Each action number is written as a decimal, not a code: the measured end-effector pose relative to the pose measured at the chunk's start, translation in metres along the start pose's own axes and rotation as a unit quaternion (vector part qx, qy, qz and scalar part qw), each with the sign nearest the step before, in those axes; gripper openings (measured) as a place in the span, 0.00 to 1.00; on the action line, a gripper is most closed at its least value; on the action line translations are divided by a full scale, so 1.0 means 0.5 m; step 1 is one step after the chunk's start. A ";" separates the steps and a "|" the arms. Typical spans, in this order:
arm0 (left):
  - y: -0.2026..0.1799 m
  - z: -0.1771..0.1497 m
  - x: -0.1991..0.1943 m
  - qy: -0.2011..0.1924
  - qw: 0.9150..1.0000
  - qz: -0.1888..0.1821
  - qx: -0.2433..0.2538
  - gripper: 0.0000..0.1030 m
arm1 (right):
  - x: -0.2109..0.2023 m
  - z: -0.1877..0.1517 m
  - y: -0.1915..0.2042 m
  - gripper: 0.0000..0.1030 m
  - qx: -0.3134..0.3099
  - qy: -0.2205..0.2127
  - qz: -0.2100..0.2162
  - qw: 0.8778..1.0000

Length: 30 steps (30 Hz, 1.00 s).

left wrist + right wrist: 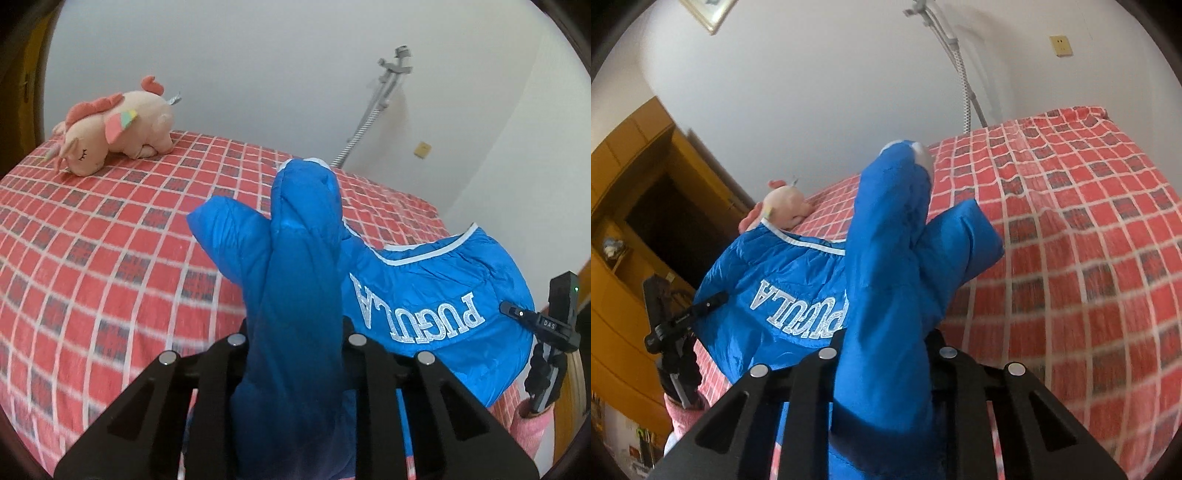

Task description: Fold large clothes

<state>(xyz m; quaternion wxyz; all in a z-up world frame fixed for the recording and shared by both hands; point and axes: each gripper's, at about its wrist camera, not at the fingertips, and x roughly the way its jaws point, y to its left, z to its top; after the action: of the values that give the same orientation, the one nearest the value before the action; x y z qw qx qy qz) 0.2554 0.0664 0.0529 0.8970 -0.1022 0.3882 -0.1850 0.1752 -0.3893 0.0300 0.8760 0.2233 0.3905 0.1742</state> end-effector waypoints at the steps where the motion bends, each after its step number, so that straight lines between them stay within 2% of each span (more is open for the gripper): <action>1: -0.003 -0.019 -0.018 -0.002 1.000 -0.001 0.003 0.18 | -0.012 -0.019 0.005 0.19 -0.002 0.003 0.002 1.000; 5: 0.001 -0.105 -0.073 0.000 1.000 -0.006 -0.001 0.18 | -0.036 -0.088 0.007 0.19 -0.003 0.016 0.011 1.000; 8: 0.016 -0.165 -0.086 0.006 1.000 0.000 -0.008 0.19 | -0.032 -0.129 -0.003 0.20 0.004 0.029 0.012 0.999; 11: 0.037 -0.214 -0.070 0.022 1.000 0.016 -0.011 0.21 | -0.006 -0.164 -0.027 0.20 0.017 0.050 0.000 0.999; 14: 0.060 -0.251 -0.044 0.034 0.999 0.036 -0.016 0.28 | 0.023 -0.192 -0.061 0.23 0.042 0.066 -0.014 0.997; 18: 0.082 -0.280 -0.026 0.040 0.998 0.036 -0.021 0.36 | 0.056 -0.214 -0.105 0.28 0.071 0.078 0.000 0.994; 23: 0.087 -0.298 -0.006 0.028 0.998 0.045 -0.017 0.42 | 0.071 -0.232 -0.133 0.30 0.092 0.075 0.023 0.993; 26: 0.083 -0.297 -0.003 0.026 0.998 0.052 -0.015 0.44 | 0.069 -0.238 -0.130 0.32 0.089 0.072 0.019 0.993; 28: 0.081 -0.295 -0.003 0.027 0.998 0.053 -0.017 0.44 | 0.068 -0.237 -0.124 0.37 0.083 0.069 0.008 0.994; 30: 0.085 -0.293 -0.009 0.028 0.998 0.053 -0.026 0.50 | 0.062 -0.238 -0.113 0.41 0.073 0.066 -0.010 0.995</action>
<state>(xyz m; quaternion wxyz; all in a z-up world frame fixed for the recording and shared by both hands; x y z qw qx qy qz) 0.1558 0.1009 -0.0573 0.8915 -0.0992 0.4226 -0.1297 0.1114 -0.3915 -0.0896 0.8311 0.2708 0.4617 0.1512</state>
